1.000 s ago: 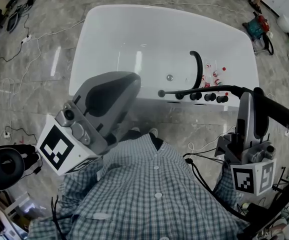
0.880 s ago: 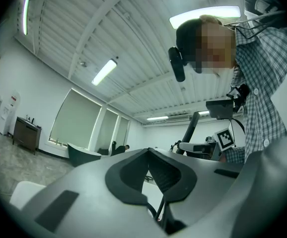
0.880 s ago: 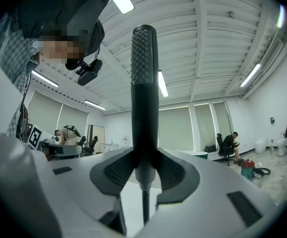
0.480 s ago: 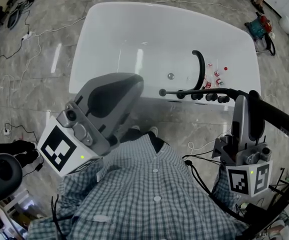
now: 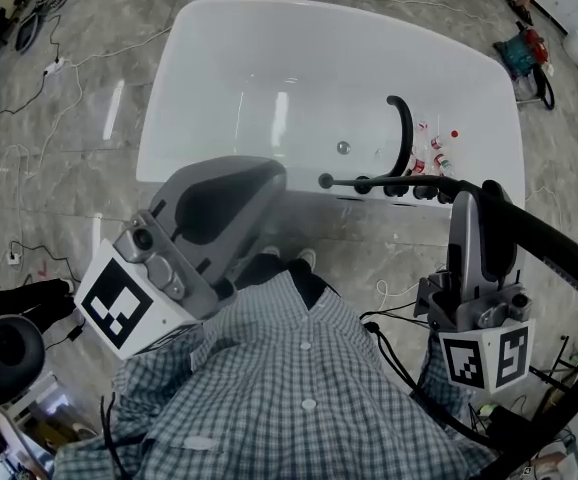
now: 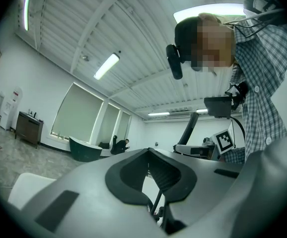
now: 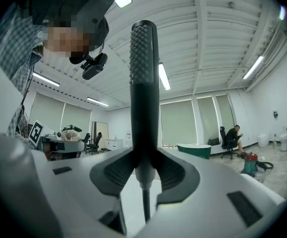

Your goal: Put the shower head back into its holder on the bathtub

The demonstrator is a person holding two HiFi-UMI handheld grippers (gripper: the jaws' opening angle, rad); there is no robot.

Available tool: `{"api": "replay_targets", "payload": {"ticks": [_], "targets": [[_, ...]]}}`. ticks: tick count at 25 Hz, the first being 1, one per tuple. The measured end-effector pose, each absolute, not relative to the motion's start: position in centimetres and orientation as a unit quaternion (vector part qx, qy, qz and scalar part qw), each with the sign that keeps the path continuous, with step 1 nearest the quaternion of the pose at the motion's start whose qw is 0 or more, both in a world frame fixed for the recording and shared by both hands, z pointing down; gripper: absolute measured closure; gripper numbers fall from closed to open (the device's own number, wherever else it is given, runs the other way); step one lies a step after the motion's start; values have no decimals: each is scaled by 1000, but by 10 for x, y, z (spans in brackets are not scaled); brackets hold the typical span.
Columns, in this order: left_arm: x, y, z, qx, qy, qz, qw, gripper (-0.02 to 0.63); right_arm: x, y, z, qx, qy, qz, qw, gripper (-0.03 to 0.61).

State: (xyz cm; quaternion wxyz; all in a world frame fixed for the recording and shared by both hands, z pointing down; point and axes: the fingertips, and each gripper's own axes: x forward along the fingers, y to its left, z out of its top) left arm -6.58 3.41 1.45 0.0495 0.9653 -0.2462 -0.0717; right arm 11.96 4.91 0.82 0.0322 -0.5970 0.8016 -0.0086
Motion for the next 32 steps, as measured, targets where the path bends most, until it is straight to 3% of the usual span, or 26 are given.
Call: {"api": "replay_targets", "payload": {"ticks": [32], "targets": [[-56, 31, 68, 961, -255, -49, 96, 606, 110, 30, 84, -582, 810, -77, -2, 442]]}}
